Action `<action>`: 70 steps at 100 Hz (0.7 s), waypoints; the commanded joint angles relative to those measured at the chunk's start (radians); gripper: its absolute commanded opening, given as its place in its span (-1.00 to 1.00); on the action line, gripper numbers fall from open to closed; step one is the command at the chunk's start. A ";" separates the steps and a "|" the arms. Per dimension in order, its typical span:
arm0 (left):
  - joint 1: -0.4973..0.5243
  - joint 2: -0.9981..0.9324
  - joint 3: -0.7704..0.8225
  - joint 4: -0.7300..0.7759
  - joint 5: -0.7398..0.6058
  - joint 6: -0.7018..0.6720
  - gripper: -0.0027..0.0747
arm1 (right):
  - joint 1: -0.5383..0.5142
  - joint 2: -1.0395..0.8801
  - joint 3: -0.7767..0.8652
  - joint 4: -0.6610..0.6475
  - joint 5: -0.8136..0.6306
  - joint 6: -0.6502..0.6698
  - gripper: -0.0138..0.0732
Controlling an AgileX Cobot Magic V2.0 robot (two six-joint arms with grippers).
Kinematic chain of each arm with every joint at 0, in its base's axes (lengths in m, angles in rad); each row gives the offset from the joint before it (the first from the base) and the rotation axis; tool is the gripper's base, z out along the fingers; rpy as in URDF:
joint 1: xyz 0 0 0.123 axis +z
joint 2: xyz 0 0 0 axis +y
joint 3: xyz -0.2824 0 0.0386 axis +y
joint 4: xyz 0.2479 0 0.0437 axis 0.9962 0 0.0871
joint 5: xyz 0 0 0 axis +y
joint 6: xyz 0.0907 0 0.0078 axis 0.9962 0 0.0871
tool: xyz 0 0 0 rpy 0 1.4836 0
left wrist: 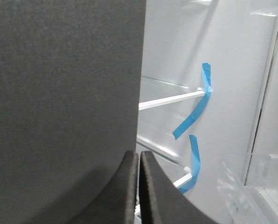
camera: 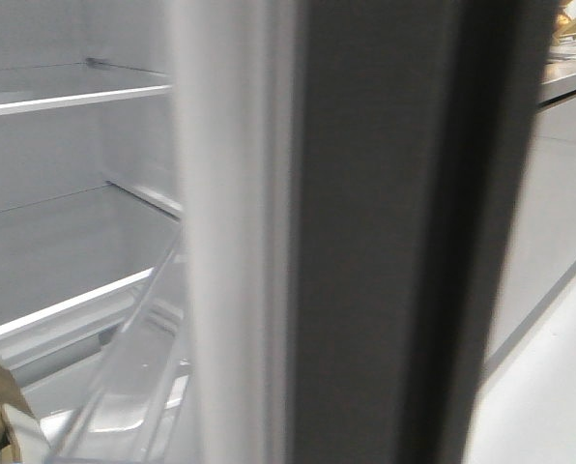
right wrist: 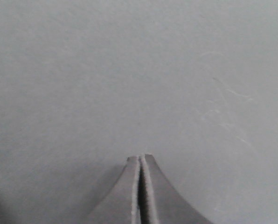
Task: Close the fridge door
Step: 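Push the fridge door shut with the right gripper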
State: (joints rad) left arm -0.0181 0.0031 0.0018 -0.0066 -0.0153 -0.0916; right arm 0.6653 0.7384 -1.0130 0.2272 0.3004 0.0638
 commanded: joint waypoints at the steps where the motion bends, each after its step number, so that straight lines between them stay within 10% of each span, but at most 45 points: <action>1: -0.005 0.019 0.028 -0.002 -0.077 -0.004 -0.99 | 0.029 0.019 -0.035 0.006 -0.098 -0.011 -0.86; 70: -0.005 0.019 0.028 -0.002 -0.077 -0.004 -0.99 | 0.101 0.221 -0.146 0.004 -0.143 -0.011 -0.86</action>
State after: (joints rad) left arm -0.0181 0.0031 0.0018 -0.0066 -0.0153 -0.0916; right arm 0.7652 0.9398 -1.1073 0.2289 0.2393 0.0638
